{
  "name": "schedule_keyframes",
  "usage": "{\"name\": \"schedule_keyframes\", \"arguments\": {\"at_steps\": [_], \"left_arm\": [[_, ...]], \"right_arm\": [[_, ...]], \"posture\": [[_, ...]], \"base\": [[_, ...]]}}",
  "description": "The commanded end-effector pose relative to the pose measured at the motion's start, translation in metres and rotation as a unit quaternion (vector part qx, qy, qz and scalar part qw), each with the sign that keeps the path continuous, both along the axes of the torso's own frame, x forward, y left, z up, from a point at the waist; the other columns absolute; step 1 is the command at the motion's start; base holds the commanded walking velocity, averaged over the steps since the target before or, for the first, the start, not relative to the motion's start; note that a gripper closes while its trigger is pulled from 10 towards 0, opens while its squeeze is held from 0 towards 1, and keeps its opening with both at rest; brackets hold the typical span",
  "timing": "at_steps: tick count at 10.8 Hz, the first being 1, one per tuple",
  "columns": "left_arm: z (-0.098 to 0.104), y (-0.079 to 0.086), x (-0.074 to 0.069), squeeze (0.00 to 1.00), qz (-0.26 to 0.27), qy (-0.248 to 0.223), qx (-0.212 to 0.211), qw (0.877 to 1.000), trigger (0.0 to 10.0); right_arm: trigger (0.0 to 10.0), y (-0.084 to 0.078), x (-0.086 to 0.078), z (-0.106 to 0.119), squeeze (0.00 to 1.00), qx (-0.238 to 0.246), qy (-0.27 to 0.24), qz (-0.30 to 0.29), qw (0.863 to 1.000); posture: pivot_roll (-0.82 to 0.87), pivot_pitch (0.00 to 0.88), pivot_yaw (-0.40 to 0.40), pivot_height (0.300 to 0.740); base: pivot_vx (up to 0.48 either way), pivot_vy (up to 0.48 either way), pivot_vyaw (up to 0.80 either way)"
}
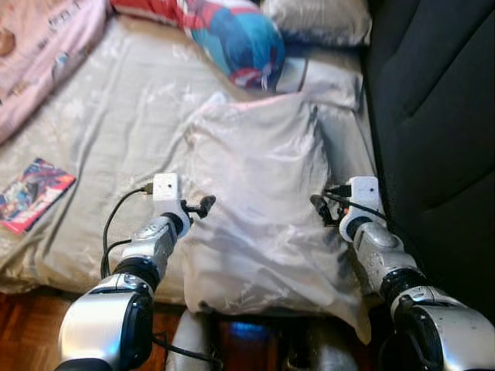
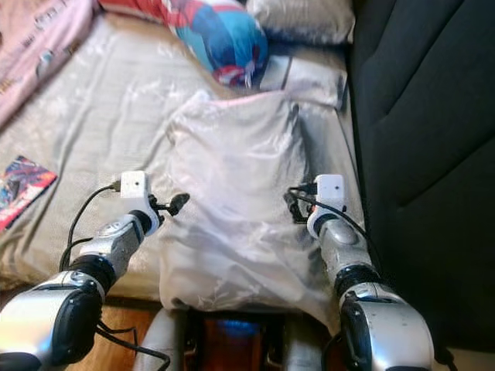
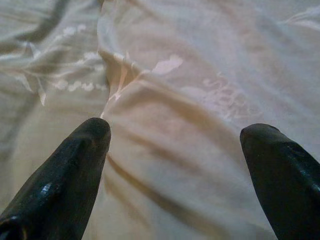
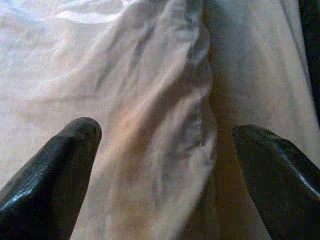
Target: Clean up the room
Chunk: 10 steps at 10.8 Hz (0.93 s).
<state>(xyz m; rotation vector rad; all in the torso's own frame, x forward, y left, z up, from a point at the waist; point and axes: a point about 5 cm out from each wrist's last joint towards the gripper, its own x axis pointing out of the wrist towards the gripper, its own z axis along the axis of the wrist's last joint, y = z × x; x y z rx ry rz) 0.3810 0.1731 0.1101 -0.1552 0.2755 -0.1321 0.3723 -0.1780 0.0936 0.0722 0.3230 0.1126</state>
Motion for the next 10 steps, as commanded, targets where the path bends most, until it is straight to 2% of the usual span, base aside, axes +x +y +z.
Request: {"name": "schedule_keyframes", "arguments": {"at_steps": [1, 2, 4, 5, 8, 10], "left_arm": [[-0.014, 0.010, -0.007, 1.00, 0.021, 0.035, -0.007, 0.999, 10.0], [-0.015, 0.011, -0.008, 0.00, 0.023, 0.038, -0.026, 0.999, 10.0], [-0.017, 0.010, -0.010, 0.00, 0.007, 0.039, -0.027, 0.999, 10.0], [-0.017, 0.011, -0.010, 0.00, -0.006, 0.037, -0.029, 0.999, 10.0], [-0.016, 0.025, -0.013, 0.00, -0.015, 0.030, -0.030, 0.999, 10.0], [-0.017, 0.024, -0.014, 0.00, -0.026, 0.031, -0.029, 0.999, 10.0]], "right_arm": [[10.0, -0.001, -0.002, -0.005, 0.00, -0.004, 0.015, 0.001, 1.000], [10.0, -0.001, -0.002, -0.005, 0.00, -0.004, 0.016, 0.003, 1.000], [10.0, -0.005, -0.003, -0.006, 0.00, 0.000, 0.020, -0.002, 1.000], [10.0, -0.005, -0.004, -0.007, 0.00, 0.020, 0.025, -0.011, 0.999], [10.0, -0.007, -0.007, -0.012, 0.00, 0.010, 0.036, 0.001, 0.999], [10.0, -0.012, -0.008, -0.012, 0.00, 0.000, 0.047, 0.007, 0.999]], "posture": [[0.07, 0.391, -0.013, 0.660], [0.07, 0.407, -0.012, 0.660], [0.07, 0.426, -0.004, 0.660], [0.07, 0.436, -0.004, 0.660], [0.06, 0.452, -0.026, 0.660], [0.05, 0.459, -0.039, 0.660]], "base": [[0.000, 0.000, 0.00], [0.000, 0.000, 0.00], [0.000, 0.000, 0.00], [0.000, 0.000, 0.00], [0.000, 0.000, 0.00], [0.000, 0.000, 0.00]]}}
